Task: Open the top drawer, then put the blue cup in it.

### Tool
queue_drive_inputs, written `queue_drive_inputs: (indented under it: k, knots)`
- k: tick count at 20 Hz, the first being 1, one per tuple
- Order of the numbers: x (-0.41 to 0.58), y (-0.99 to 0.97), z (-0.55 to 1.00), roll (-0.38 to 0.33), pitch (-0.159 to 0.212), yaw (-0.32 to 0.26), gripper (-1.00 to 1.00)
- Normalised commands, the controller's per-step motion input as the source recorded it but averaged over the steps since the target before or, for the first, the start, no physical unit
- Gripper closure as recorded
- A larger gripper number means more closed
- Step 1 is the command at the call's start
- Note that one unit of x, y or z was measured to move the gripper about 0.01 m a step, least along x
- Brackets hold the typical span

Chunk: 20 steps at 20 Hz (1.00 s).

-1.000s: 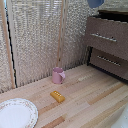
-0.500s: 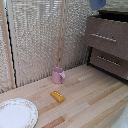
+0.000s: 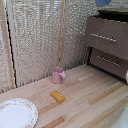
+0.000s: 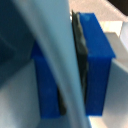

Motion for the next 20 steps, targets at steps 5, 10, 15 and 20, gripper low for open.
queue_drive_inputs:
  k: [5,10,15,20]
  knots:
    - [0.387,-0.61,0.86,0.080,0.000,-0.076,1.00]
    - [0.513,-0.64,0.73,0.099,0.009,-0.045,1.00]
    - [0.355,-0.64,0.49,0.163,0.051,-0.040,1.00]
    - [-0.023,-0.61,0.29,0.195,0.120,-0.076,1.00]
